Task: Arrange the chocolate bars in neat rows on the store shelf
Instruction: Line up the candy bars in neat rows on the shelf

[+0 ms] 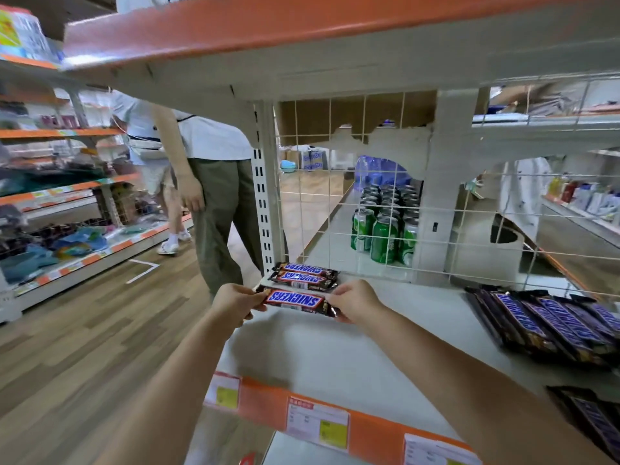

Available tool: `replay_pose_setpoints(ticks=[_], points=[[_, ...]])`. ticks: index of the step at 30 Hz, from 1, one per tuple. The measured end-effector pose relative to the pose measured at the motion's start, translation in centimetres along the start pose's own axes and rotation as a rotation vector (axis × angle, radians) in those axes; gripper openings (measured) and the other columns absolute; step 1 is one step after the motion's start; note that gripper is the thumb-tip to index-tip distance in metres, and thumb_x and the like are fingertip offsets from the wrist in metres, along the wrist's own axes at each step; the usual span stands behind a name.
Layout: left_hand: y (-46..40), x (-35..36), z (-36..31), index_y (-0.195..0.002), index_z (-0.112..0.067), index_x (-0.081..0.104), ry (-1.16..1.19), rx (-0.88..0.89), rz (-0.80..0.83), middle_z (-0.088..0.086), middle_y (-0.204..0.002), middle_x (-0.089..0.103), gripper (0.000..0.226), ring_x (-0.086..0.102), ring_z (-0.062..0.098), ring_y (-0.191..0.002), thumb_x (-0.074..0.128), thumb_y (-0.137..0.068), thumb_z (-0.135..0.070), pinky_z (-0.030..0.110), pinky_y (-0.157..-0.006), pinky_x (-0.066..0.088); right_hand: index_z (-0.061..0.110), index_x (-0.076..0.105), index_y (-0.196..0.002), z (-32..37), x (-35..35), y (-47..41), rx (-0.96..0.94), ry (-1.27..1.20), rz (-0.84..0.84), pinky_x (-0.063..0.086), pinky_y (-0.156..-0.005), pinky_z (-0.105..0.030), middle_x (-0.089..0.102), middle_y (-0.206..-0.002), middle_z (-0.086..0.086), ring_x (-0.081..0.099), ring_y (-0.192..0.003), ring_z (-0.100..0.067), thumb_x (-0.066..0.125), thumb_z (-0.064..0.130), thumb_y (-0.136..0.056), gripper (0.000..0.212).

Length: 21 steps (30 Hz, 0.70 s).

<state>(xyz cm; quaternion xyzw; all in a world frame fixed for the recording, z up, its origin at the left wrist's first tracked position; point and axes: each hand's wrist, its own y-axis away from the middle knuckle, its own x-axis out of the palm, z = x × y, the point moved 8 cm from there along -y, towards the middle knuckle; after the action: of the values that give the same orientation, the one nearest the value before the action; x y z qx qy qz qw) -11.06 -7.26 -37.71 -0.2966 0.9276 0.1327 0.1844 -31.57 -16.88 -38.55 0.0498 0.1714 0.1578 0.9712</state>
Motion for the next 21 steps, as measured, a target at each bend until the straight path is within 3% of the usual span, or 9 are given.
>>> replay_pose_setpoints(ticks=[3, 5, 7, 9, 12, 15, 21], points=[[-1.9, -0.1, 0.1, -0.069, -0.008, 0.070, -0.120, 0.015, -0.055, -0.003, -0.049, 0.058, 0.021, 0.034, 0.011, -0.044, 0.066, -0.086, -0.018, 0.018, -0.037, 0.027, 0.011, 0.065, -0.089, 0.6, 0.8, -1.4, -0.067, 0.211, -0.026, 0.052, -0.059, -0.030, 0.059, -0.094, -0.007, 0.059, -0.073, -0.021, 0.063, 0.013, -0.088, 0.003], [-3.0, -0.2, 0.2, -0.061, -0.009, 0.067, -0.170, 0.027, -0.099, -0.002, -0.041, 0.048, 0.026, 0.034, 0.013, -0.042, 0.067, -0.085, -0.019, 0.022, -0.042, 0.027, 0.015, 0.062, -0.077, 0.9, 1.0, -2.2, -0.117, 0.306, -0.049, 0.053, -0.078, -0.033, 0.061, -0.095, -0.006, 0.064, -0.092, -0.025, 0.062, 0.015, -0.088, 0.010], [-3.9, -0.3, 0.1, -0.058, -0.010, 0.066, -0.241, 0.051, -0.127, 0.000, -0.044, 0.050, 0.030, 0.038, 0.014, -0.044, 0.068, -0.085, -0.024, 0.024, -0.045, 0.029, 0.011, 0.067, -0.084, 1.2, 1.1, -2.8, -0.145, 0.374, -0.063, 0.048, -0.086, -0.028, 0.066, -0.101, -0.009, 0.062, -0.103, -0.026, 0.061, 0.015, -0.088, 0.008], [-4.5, -0.2, -0.4, -0.066, -0.009, 0.071, -0.336, 0.088, -0.136, 0.002, -0.054, 0.059, 0.029, 0.046, 0.013, -0.048, 0.066, -0.086, -0.029, 0.024, -0.046, 0.032, 0.008, 0.070, -0.096, 1.5, 1.1, -3.3, -0.158, 0.413, -0.082, 0.044, -0.083, -0.023, 0.068, -0.108, -0.009, 0.060, -0.104, -0.024, 0.061, 0.017, -0.089, 0.015], [-5.0, 0.0, -1.1, -0.075, -0.009, 0.073, -0.437, 0.139, -0.140, 0.003, -0.061, 0.065, 0.027, 0.051, 0.014, -0.051, 0.064, -0.088, -0.031, 0.023, -0.047, 0.036, 0.009, 0.071, -0.093, 1.4, 1.1, -4.2, -0.154, 0.440, -0.115, 0.042, -0.077, -0.024, 0.068, -0.106, -0.009, 0.061, -0.101, -0.024, 0.063, 0.022, -0.088, 0.016], [-5.6, 0.3, -1.2, -0.076, -0.009, 0.071, -0.487, 0.181, -0.158, 0.004, -0.063, 0.065, 0.027, 0.054, 0.018, -0.059, 0.062, -0.088, -0.031, 0.026, -0.058, 0.043, 0.012, 0.068, -0.092, 0.9, 1.2, -5.1, -0.124, 0.463, -0.146, 0.041, -0.074, -0.025, 0.068, -0.106, -0.008, 0.061, -0.099, -0.024, 0.063, 0.027, -0.088, 0.016], [-5.5, 0.9, -1.5, -0.075, -0.014, 0.059, -0.655, 0.250, -0.245, 0.006, -0.077, 0.063, 0.032, 0.054, 0.024, -0.071, 0.056, -0.090, -0.042, 0.027, -0.056, 0.036, 0.014, 0.069, -0.098, 1.0, 0.7, -5.5, -0.130, 0.554, -0.181, 0.044, -0.076, -0.027, 0.068, -0.107, -0.006, 0.061, -0.099, -0.025, 0.061, 0.029, -0.090, 0.019]])
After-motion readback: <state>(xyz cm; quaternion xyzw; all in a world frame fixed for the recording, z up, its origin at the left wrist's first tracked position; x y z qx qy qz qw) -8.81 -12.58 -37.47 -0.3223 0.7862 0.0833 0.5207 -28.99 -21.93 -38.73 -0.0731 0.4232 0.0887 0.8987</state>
